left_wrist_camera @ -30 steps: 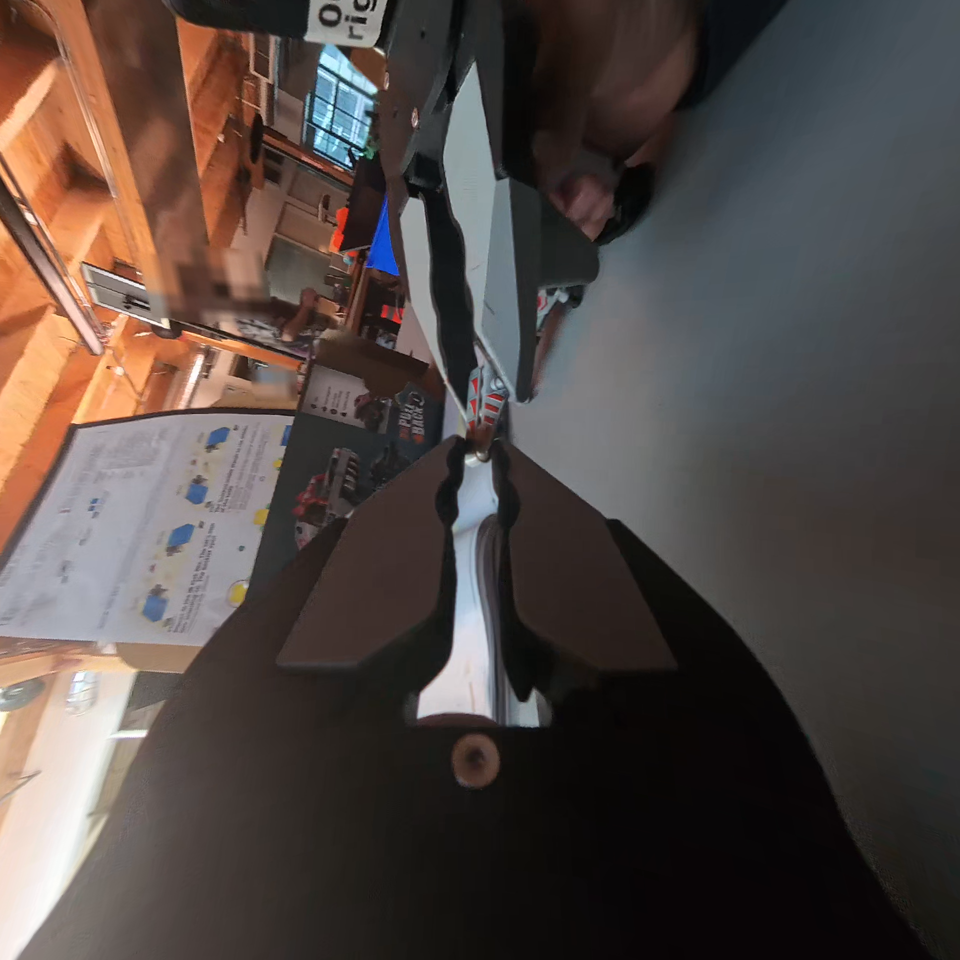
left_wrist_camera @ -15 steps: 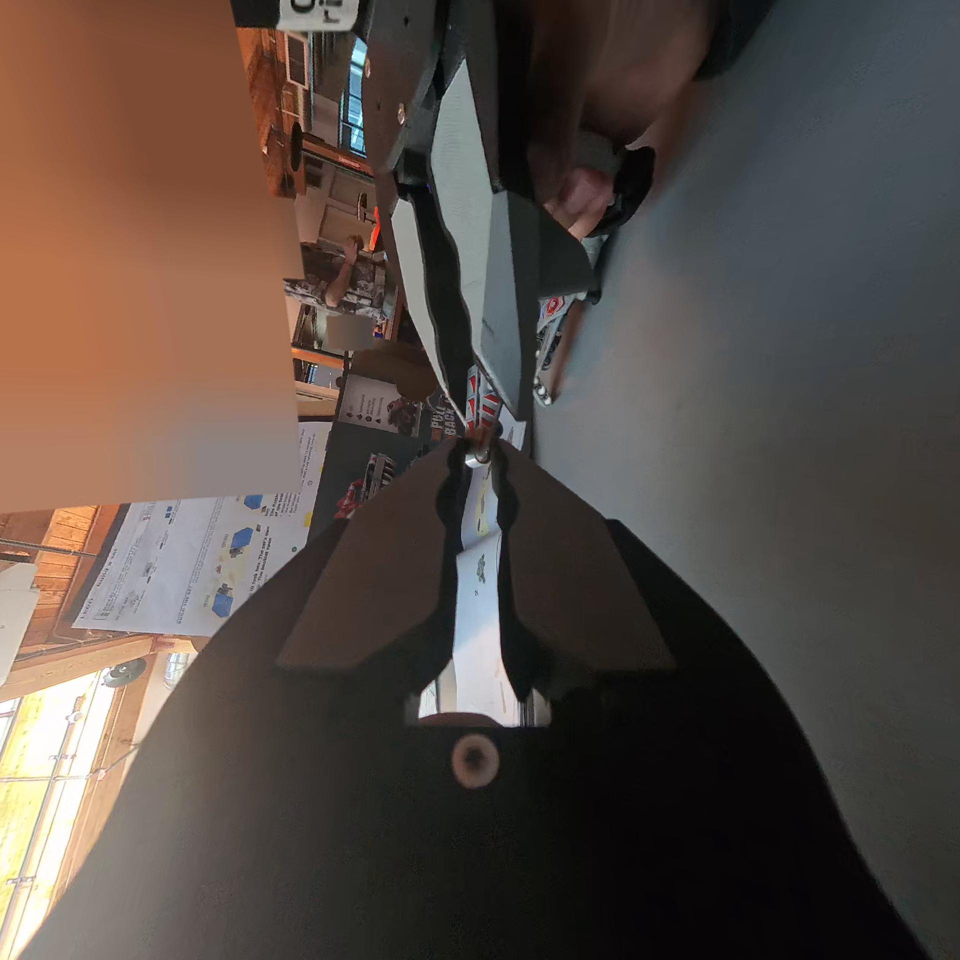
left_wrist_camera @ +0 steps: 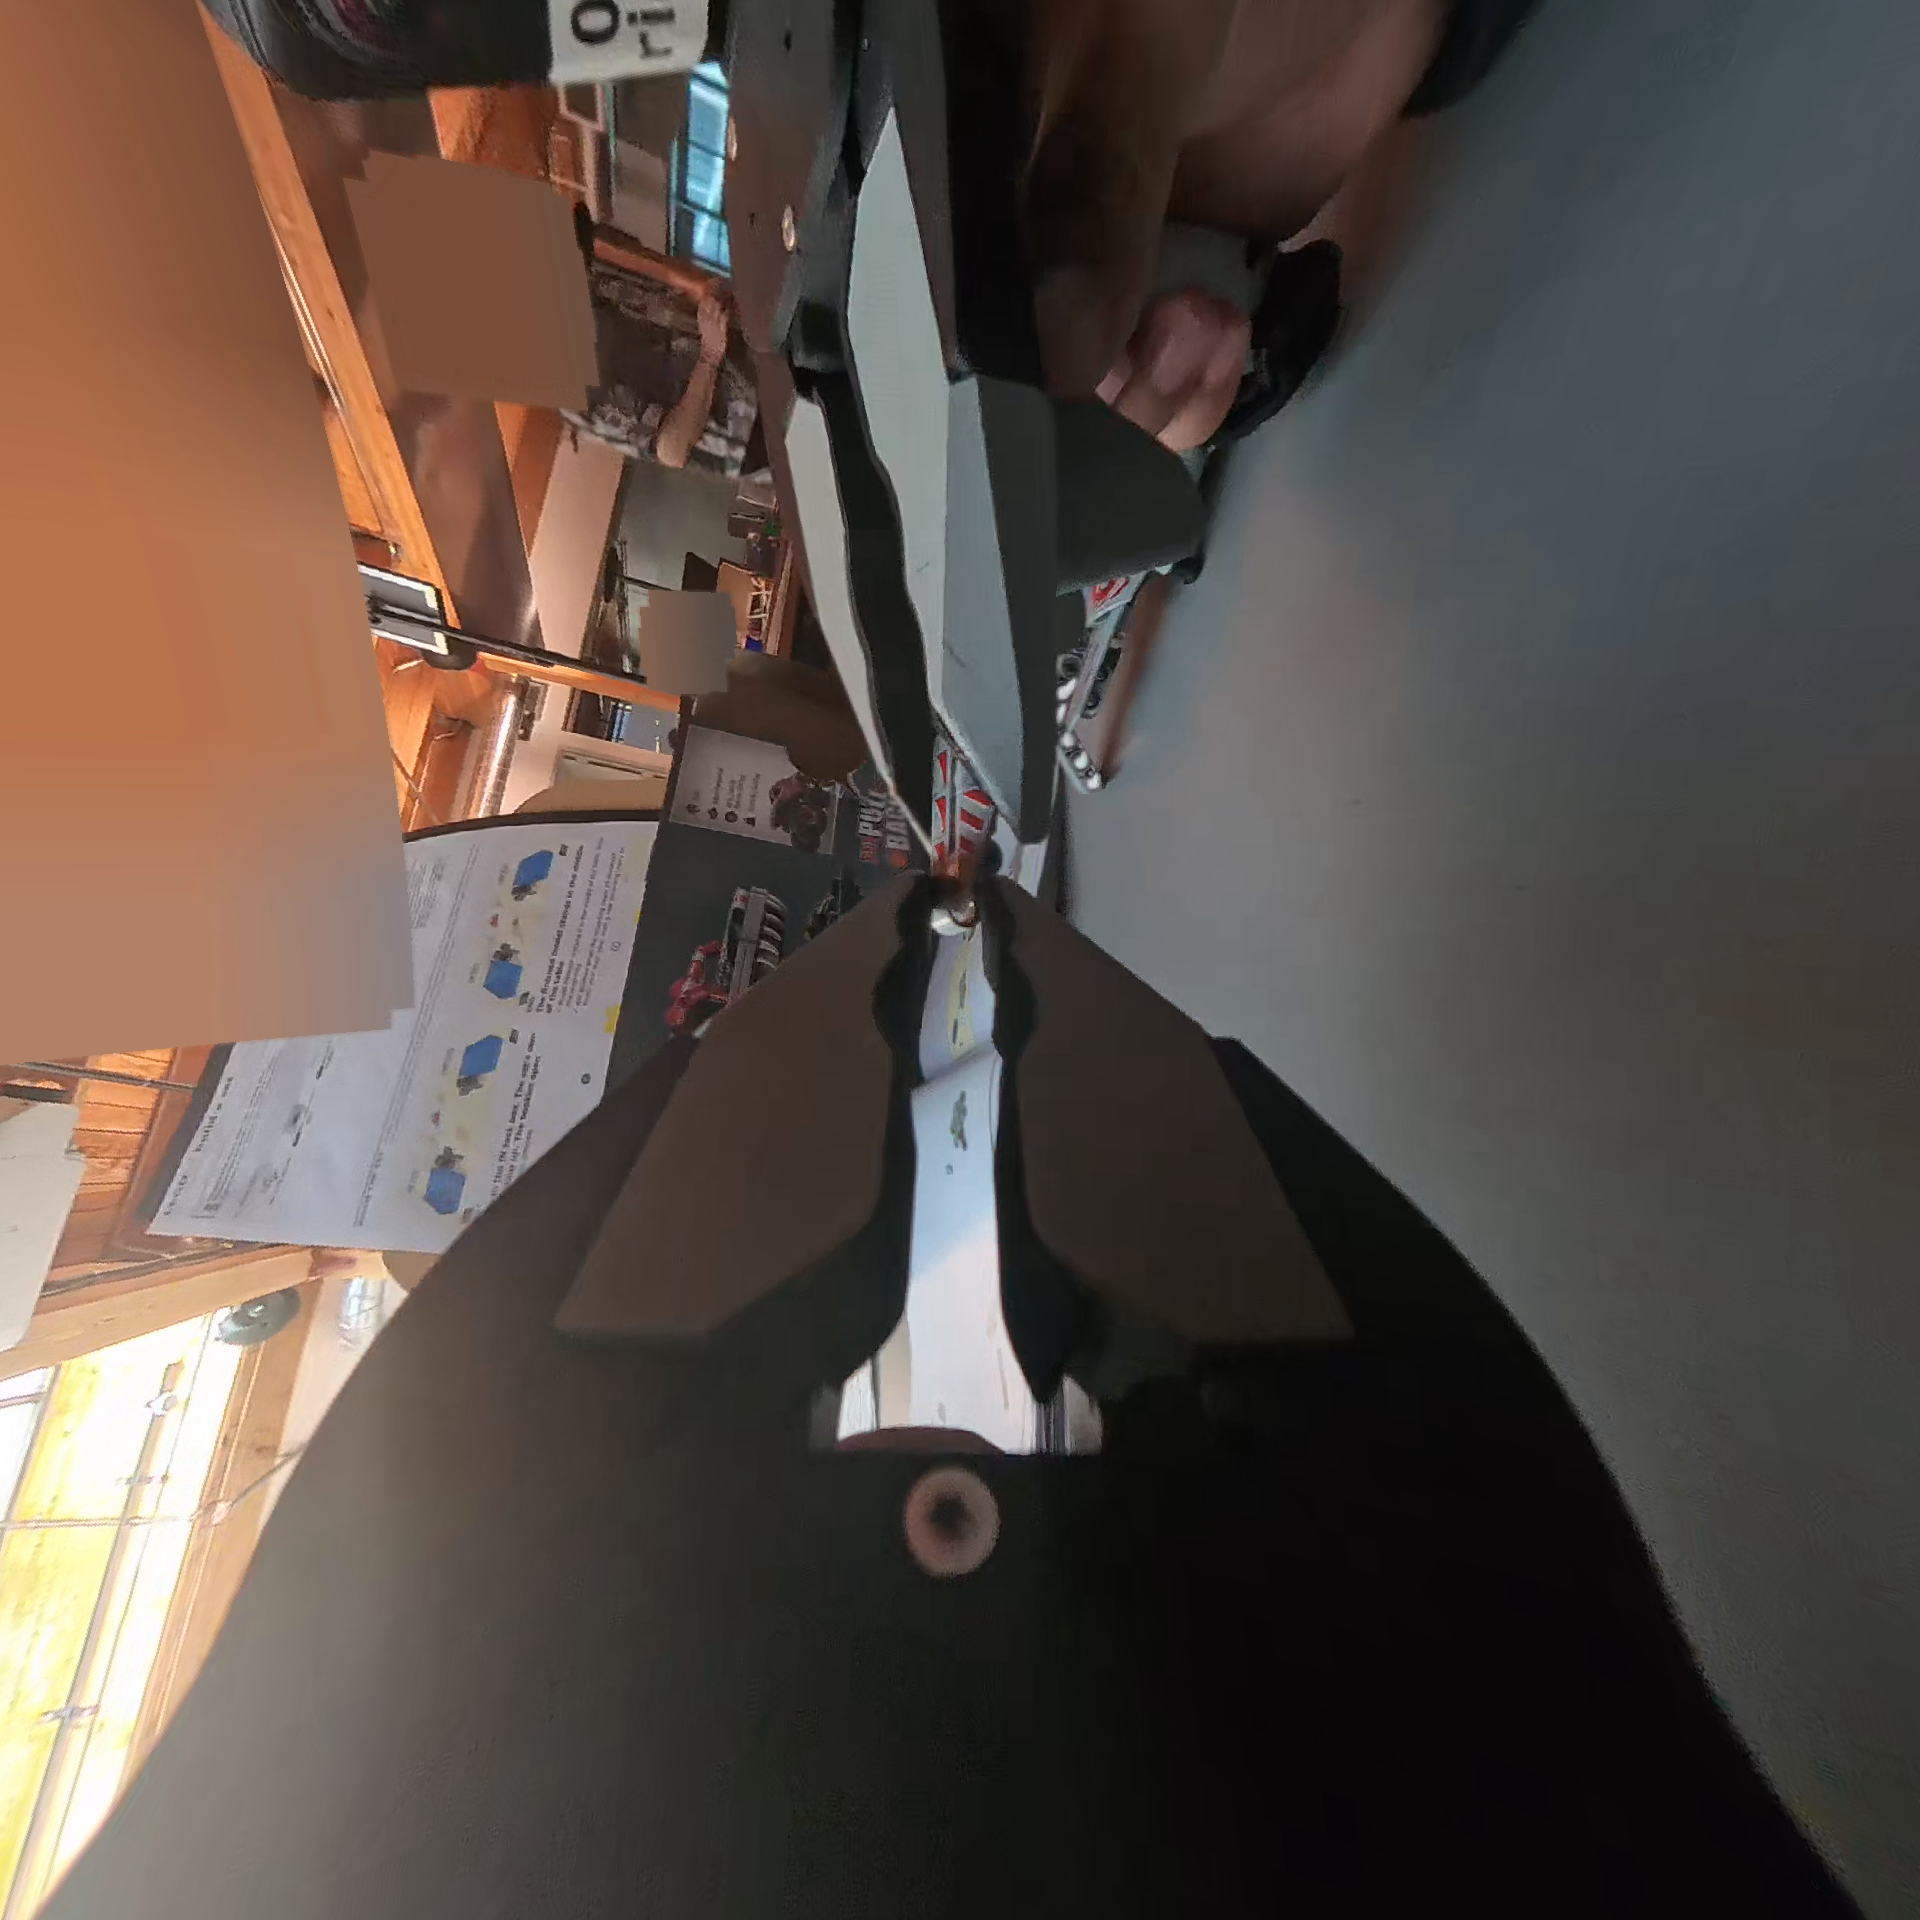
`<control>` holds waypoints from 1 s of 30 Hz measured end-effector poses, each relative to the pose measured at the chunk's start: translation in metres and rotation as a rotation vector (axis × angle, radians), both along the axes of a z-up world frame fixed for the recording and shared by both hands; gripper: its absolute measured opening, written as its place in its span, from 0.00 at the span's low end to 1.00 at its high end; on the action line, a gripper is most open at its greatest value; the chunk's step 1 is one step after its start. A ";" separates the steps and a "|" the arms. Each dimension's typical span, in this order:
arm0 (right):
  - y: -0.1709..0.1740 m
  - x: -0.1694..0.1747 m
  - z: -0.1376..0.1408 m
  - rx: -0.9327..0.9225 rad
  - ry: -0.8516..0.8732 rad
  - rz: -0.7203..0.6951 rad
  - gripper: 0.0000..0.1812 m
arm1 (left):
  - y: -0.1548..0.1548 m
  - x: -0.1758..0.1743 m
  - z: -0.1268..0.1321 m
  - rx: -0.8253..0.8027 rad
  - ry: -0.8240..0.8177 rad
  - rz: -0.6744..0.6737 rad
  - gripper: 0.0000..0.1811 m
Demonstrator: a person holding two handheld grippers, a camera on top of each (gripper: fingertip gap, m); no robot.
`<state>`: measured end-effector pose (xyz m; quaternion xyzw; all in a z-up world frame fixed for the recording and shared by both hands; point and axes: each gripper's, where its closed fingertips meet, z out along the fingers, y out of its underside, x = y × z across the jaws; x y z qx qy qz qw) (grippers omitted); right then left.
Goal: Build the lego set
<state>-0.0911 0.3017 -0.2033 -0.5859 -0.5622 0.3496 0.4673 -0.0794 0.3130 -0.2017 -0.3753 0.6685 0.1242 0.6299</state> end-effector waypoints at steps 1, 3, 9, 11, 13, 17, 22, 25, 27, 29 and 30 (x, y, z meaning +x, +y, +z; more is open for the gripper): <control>0.001 0.000 -0.001 0.017 -0.010 -0.007 0.13 | 0.001 0.000 -0.001 0.003 0.007 0.012 0.03; -0.001 -0.001 -0.005 0.002 -0.027 0.002 0.13 | -0.001 0.002 -0.005 0.008 0.028 0.003 0.03; 0.000 0.002 -0.015 -0.027 -0.089 0.018 0.13 | 0.001 0.004 -0.012 -0.055 0.035 -0.005 0.03; 0.002 0.003 -0.013 -0.069 -0.060 0.022 0.13 | 0.002 0.006 -0.011 -0.086 0.005 -0.004 0.03; 0.004 0.003 -0.008 -0.175 -0.002 0.044 0.13 | 0.006 0.006 -0.007 -0.164 -0.057 -0.013 0.04; 0.016 0.010 0.003 -0.381 0.078 0.049 0.12 | 0.004 0.006 -0.011 -0.508 -0.127 -0.056 0.03; 0.040 0.036 0.023 -0.184 0.140 -0.143 0.23 | 0.000 -0.002 -0.035 -1.153 -0.158 -0.061 0.03; 0.035 0.037 0.015 -0.148 0.083 -0.153 0.23 | 0.003 -0.007 -0.039 -1.356 -0.193 -0.036 0.03; 0.032 0.035 0.011 -0.095 0.048 -0.159 0.22 | 0.009 -0.011 -0.043 -1.378 -0.198 0.006 0.03; 0.025 0.032 0.010 -0.045 0.024 -0.149 0.21 | 0.009 -0.013 -0.046 -1.358 -0.171 0.022 0.03; 0.020 0.030 0.008 -0.023 0.009 -0.142 0.20 | 0.009 -0.013 -0.049 -1.331 -0.152 0.035 0.03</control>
